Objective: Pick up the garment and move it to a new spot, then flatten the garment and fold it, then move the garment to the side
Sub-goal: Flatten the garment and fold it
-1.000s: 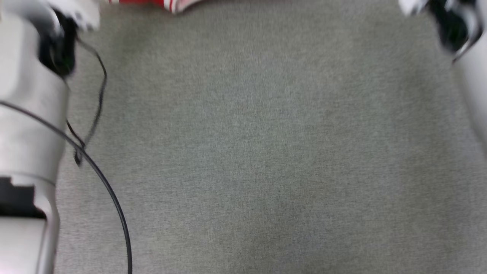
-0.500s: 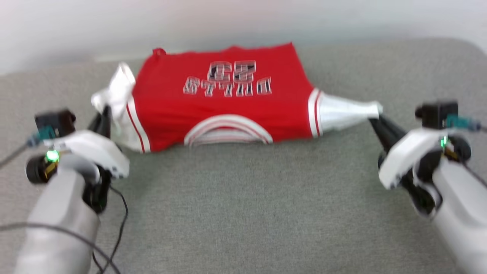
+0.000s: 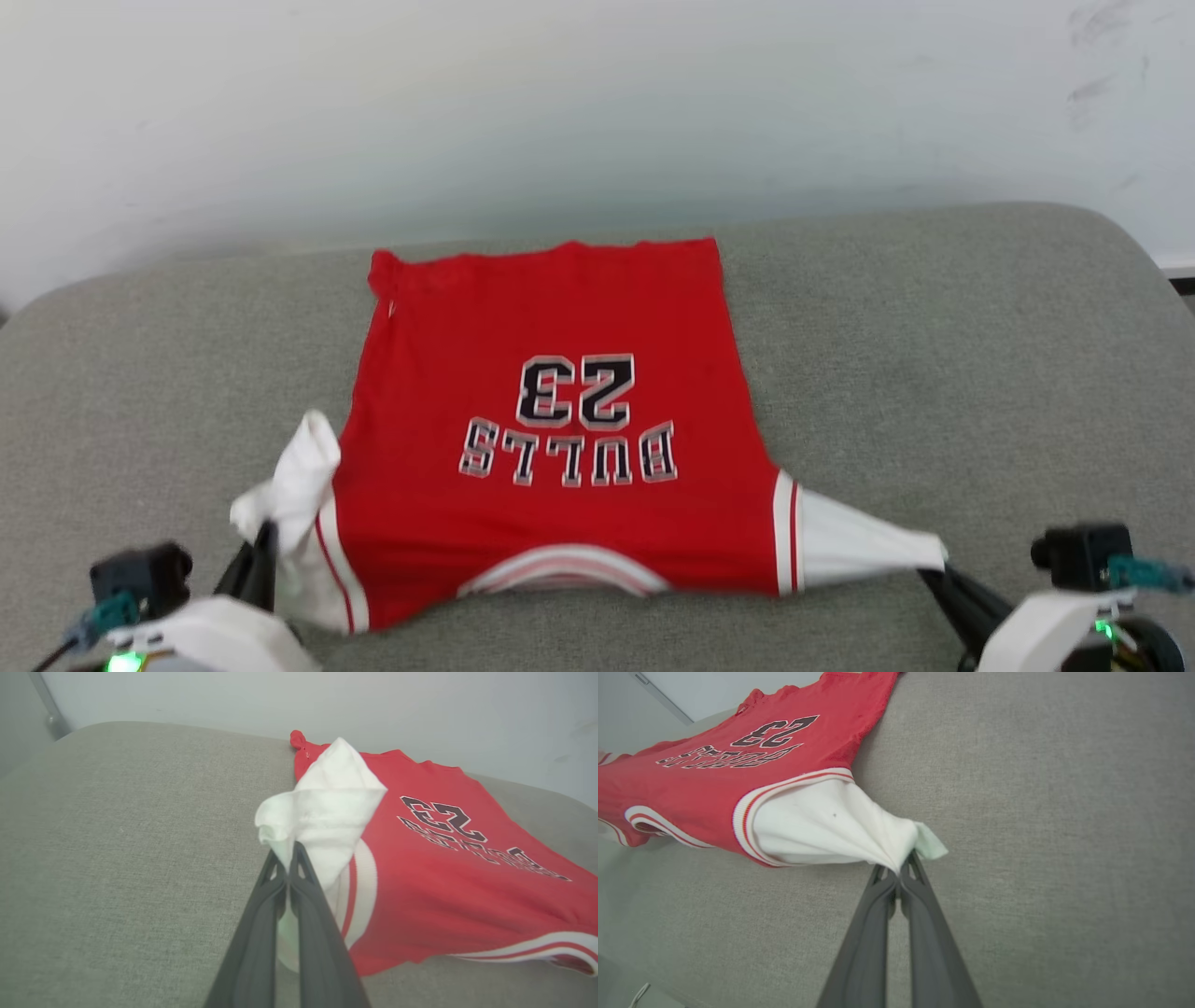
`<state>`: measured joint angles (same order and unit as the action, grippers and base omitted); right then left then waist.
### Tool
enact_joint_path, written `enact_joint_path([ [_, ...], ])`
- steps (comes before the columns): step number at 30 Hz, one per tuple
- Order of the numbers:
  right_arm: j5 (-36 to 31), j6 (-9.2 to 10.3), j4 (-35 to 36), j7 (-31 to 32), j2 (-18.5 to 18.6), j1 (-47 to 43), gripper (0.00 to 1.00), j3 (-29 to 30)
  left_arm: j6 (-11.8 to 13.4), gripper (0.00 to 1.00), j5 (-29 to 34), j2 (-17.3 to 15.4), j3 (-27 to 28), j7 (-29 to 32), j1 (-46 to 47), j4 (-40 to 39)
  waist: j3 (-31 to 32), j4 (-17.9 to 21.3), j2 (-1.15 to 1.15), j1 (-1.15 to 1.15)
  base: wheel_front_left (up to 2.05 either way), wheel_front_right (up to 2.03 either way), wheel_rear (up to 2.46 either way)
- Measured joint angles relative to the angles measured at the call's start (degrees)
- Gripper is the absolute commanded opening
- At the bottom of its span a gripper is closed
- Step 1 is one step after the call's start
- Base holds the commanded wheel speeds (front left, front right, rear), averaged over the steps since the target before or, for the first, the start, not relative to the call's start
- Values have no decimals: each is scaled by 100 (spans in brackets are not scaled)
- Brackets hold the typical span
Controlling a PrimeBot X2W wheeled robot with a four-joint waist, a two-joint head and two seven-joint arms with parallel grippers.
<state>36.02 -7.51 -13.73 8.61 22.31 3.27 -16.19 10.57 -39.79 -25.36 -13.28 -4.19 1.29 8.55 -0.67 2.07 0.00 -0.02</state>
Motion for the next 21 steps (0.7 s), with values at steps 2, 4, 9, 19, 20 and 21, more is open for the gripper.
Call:
enact_joint_path([
  [2,-176,0,481,364,-167,-531,0,349,270,0,-19,-115,40,209,-539,-586,79,-2,0,0,0,0,0],
  [4,-417,0,948,794,-316,-1026,0,644,517,0,-24,-189,71,388,-1020,-1091,150,-14,0,0,0,0,0],
  [9,-779,0,1767,1679,-791,-1953,0,1090,939,0,-92,-213,91,656,-1827,-1908,151,-83,0,0,0,0,0],
  [19,-844,1,2067,1890,-1145,-1776,100,1284,965,0,26,79,-165,456,-1730,-2212,15,-320,0,2,0,0,0],
  [20,-837,1,2112,1740,-1169,-1650,100,1371,961,0,60,81,-177,431,-1699,-2235,-8,-343,0,2,0,0,0],
  [21,-856,1,2136,1602,-1162,-1516,100,1478,960,0,90,85,-199,417,-1661,-2259,-39,-368,0,2,0,0,0],
])
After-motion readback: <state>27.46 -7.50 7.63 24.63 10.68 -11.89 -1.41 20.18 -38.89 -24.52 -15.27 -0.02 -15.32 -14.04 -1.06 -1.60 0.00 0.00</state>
